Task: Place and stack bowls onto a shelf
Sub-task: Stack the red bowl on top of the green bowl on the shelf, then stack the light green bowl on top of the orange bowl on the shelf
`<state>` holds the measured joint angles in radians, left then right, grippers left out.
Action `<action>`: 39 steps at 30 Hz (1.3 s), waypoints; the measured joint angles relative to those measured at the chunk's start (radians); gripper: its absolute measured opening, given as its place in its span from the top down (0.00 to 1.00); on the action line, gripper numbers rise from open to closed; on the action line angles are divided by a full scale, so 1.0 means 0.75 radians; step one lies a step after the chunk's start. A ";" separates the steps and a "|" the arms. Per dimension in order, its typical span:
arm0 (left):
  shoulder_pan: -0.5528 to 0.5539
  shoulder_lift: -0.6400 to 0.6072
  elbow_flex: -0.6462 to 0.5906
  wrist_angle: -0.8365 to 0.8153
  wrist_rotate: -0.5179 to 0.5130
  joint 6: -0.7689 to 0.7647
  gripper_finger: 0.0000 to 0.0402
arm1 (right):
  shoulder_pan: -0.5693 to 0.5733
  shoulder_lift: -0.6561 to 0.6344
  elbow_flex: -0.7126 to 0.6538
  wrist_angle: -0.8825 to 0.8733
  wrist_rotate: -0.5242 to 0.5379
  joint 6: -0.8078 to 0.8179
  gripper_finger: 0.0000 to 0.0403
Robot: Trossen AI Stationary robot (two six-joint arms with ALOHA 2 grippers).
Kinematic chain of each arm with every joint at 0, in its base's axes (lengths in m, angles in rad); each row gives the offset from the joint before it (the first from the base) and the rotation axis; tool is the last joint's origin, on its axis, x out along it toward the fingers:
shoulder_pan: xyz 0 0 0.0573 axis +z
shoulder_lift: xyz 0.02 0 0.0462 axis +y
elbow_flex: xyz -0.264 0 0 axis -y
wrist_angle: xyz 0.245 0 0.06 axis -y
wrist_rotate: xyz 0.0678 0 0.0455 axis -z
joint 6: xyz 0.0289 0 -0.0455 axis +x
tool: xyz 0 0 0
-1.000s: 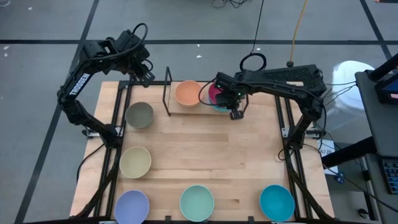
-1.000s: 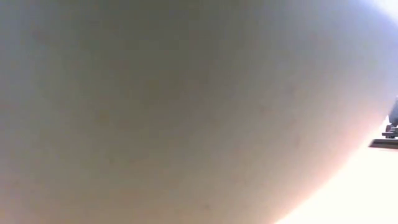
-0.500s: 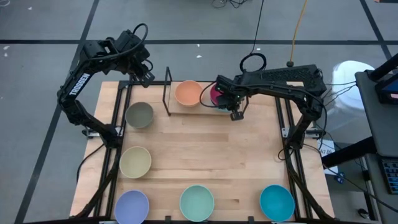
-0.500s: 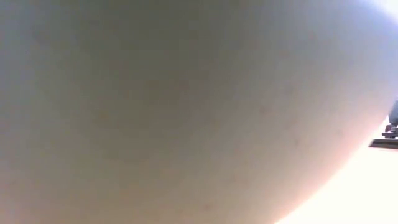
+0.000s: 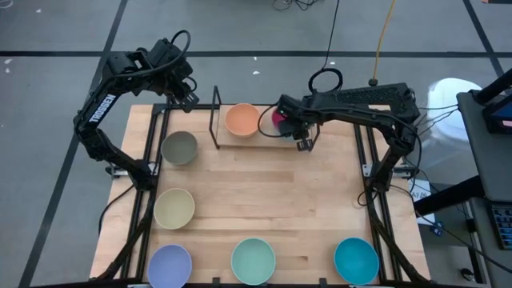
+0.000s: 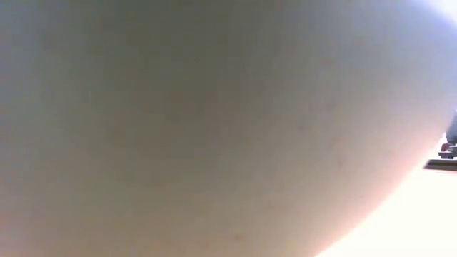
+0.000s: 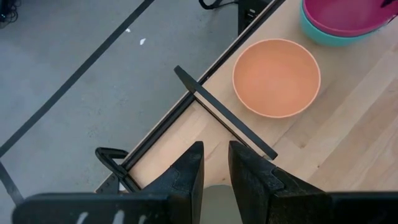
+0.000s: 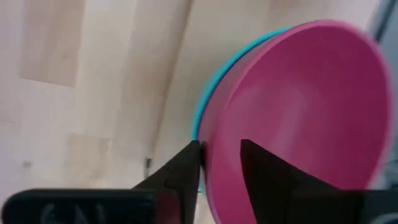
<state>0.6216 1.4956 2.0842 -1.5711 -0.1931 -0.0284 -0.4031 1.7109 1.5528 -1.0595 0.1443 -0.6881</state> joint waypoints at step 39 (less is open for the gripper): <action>-0.414 0.001 -0.121 0.001 0.476 -0.093 0.80 | 0.387 -0.921 0.000 -0.328 0.249 0.426 0.67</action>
<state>0.3110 1.4960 1.9933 -1.5703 0.1643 -0.0982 -0.1127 1.0199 1.5528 -1.3058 0.3307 -0.3683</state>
